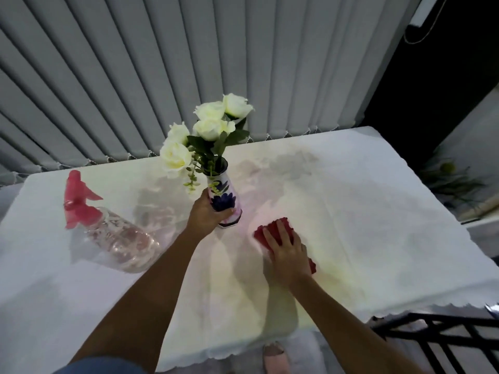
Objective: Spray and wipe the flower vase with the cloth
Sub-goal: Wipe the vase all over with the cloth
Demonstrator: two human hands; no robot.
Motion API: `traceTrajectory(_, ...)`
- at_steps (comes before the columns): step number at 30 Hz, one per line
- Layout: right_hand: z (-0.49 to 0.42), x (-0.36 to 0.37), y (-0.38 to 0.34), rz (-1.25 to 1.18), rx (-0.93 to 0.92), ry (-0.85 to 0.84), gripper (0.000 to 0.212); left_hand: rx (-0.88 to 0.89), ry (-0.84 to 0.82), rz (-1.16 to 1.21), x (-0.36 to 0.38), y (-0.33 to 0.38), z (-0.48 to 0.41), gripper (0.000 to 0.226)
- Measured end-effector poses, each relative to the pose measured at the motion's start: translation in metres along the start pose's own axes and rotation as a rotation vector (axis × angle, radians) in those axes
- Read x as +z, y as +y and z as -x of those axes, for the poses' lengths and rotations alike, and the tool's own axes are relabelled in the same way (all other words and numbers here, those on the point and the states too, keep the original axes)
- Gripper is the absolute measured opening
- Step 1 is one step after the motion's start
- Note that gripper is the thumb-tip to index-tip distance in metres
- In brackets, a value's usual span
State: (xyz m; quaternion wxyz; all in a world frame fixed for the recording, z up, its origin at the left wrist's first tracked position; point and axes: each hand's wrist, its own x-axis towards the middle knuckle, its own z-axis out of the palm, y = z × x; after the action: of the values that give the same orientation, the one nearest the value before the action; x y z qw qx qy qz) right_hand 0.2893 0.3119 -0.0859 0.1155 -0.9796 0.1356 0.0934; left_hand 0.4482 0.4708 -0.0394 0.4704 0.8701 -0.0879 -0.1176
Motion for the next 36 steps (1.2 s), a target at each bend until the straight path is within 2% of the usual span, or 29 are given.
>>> traceTrajectory(3, -0.013, 0.007, 0.007, 0.069, -0.030, 0.074, 0.068, 0.009, 0.047, 0.022, 0.000, -0.001, 0.003, 0.077)
traceTrajectory(6, -0.027, 0.013, 0.016, 0.043, -0.047, 0.079, 0.064, 0.029, 0.075, 0.049, 0.000, 0.002, 0.009, 0.077)
traceTrajectory(8, -0.030, 0.007, 0.018, -0.179, -0.012, 0.141, 0.057, 0.050, 0.109, 0.044, -0.004, 0.008, 0.012, 0.066)
traceTrajectory(10, -0.030, -0.009, 0.013, -0.458, 0.033, 0.273, 0.050, 0.050, 0.115, 0.096, -0.011, 0.023, 0.016, 0.060)
traceTrajectory(12, -0.026, -0.035, -0.001, -0.764, 0.073, 0.323, 0.047, 0.057, 0.077, 0.285, -0.023, 0.043, 0.018, 0.056)
traceTrajectory(14, -0.020, -0.074, -0.026, -1.153, 0.091, 0.306, 0.057, 0.072, 0.059, 0.491, -0.038, 0.067, 0.019, 0.053)
traceTrajectory(16, -0.015, -0.113, -0.050, -1.421, 0.035, 0.366, 0.063, 0.079, 0.073, 0.612, -0.054, 0.093, 0.019, 0.048)
traceTrajectory(18, -0.011, -0.150, -0.069, -1.558, -0.093, 0.451, 0.059, 0.093, 0.075, 0.661, -0.075, 0.119, 0.024, 0.046)
traceTrajectory(21, -0.011, -0.187, -0.094, -1.521, -0.237, 0.572, 0.052, 0.129, 0.058, 0.651, -0.107, 0.155, 0.036, 0.039)
traceTrajectory(23, -0.007, -0.200, -0.109, -1.337, -0.309, 0.684, 0.045, 0.157, 0.058, 0.643, -0.123, 0.174, 0.047, 0.040)
traceTrajectory(26, 0.001, -0.208, -0.129, -1.049, -0.424, 0.836, 0.048, 0.177, 0.035, 0.678, -0.137, 0.197, 0.061, 0.054)
traceTrajectory(29, 0.008, -0.222, -0.142, -0.883, -0.404, 0.924, 0.045, 0.200, -0.016, 0.681, -0.144, 0.211, 0.075, 0.060)
traceTrajectory(33, 0.012, -0.246, -0.143, -0.846, -0.365, 0.966, 0.042, 0.198, -0.072, 0.737, -0.147, 0.218, 0.088, 0.058)
traceTrajectory(36, 0.010, -0.262, -0.138, -0.935, -0.407, 0.928, 0.037, 0.186, -0.058, 0.812, -0.149, 0.223, 0.093, 0.043)
